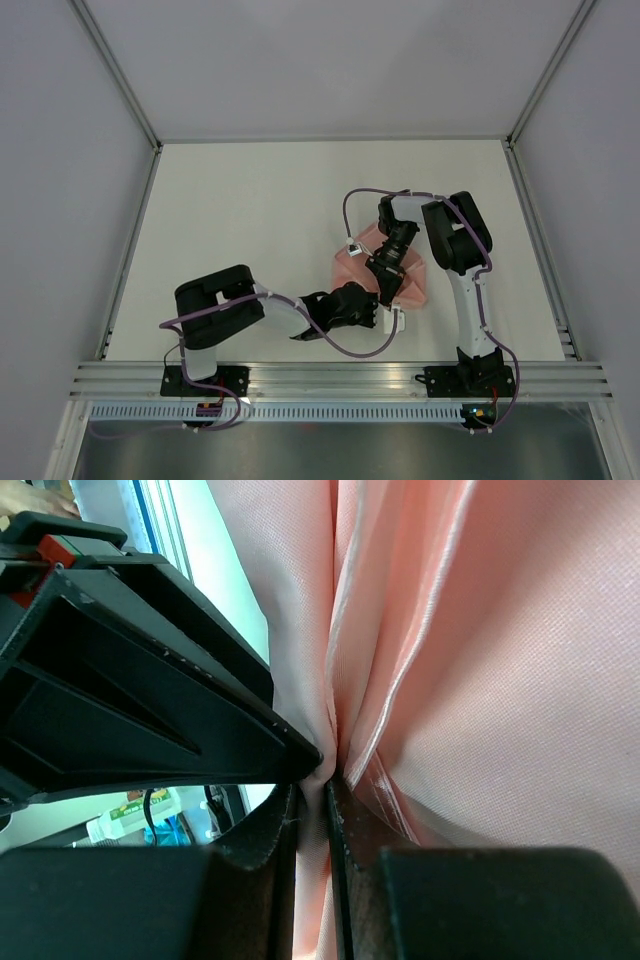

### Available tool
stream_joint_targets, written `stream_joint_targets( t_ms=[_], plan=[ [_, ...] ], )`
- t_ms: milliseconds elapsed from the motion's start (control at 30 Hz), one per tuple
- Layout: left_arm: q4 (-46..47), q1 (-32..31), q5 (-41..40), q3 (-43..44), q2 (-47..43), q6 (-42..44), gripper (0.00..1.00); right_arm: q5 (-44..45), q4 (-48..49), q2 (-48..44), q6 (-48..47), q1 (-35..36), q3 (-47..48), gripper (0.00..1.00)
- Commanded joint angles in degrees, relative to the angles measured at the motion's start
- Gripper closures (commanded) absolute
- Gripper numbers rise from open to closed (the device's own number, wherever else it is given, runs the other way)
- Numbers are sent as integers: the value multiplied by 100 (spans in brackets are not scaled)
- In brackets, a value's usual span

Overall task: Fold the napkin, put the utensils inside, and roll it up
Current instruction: Roll the napkin at the center of the board.

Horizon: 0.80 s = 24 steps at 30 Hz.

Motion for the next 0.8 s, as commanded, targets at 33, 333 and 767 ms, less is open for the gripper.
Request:
stream_joint_targets(
  t_ms=[33,333,767],
  plan=[
    [-670,107,707,72,231,-627,65,675,1171,263,-388,-18,115,89],
    [-1039,388,1270,116,257,-1417,82,570,1198,245,-423,-27,10,89],
    [-1725,581,2174,344,521,-2305,98,122,1645,-368,-99,-97,-245,73]
  ],
)
